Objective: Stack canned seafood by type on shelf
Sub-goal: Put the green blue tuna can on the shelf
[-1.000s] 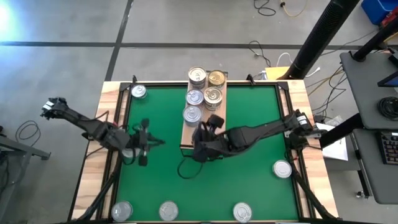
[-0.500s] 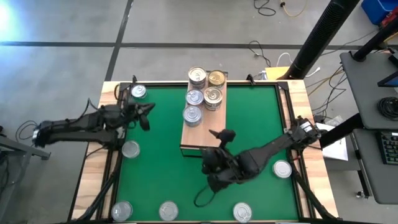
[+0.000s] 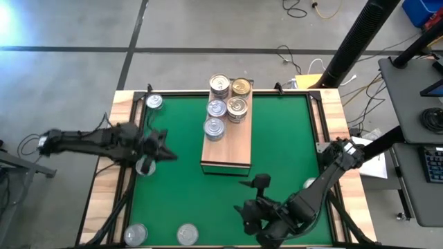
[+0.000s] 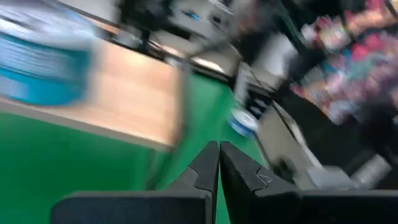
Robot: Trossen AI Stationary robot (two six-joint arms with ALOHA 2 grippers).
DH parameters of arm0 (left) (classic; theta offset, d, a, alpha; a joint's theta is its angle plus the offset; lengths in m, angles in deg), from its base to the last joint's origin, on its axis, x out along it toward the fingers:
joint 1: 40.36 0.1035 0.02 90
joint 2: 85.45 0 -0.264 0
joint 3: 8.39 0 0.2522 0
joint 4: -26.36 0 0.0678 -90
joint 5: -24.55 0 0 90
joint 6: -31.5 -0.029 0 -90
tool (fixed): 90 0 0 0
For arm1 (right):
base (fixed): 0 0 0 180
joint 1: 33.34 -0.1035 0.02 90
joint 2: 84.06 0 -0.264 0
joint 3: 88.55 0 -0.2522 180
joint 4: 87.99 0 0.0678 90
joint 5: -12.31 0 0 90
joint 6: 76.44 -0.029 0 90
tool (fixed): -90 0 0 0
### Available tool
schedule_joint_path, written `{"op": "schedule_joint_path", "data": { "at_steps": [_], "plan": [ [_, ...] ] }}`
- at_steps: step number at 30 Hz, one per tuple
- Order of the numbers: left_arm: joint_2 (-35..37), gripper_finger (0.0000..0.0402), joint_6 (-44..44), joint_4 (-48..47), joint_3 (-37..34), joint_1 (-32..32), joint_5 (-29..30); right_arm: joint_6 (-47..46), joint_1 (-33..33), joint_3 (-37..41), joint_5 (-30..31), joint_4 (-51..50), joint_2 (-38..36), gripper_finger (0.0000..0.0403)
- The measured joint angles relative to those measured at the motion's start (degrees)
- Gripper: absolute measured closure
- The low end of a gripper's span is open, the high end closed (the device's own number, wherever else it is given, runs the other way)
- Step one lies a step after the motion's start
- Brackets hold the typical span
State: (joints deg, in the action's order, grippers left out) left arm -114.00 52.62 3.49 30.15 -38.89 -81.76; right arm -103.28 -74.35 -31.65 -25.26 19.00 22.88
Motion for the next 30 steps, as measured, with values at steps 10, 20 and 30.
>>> {"op": "schedule_joint_path", "data": {
  "at_steps": [10,20,30],
  "plan": [
    [-9.12,0.0402,7.96,13.4,-6.94,-43.41,36.21,0.84,-2.58,-0.89,-4.48,9.89,0.03,0.0003],
    [-32.91,0.0402,39.42,3.15,5.4,-62.51,41.93,-1.89,-5.29,1.59,-6.39,18.14,0.08,0.0003],
    [-57.52,0.0402,63.21,-31.12,28.9,-62.76,-6.83,-9.33,-5.18,9.83,-3.08,21.9,0.12,0.0003]
  ]
}}
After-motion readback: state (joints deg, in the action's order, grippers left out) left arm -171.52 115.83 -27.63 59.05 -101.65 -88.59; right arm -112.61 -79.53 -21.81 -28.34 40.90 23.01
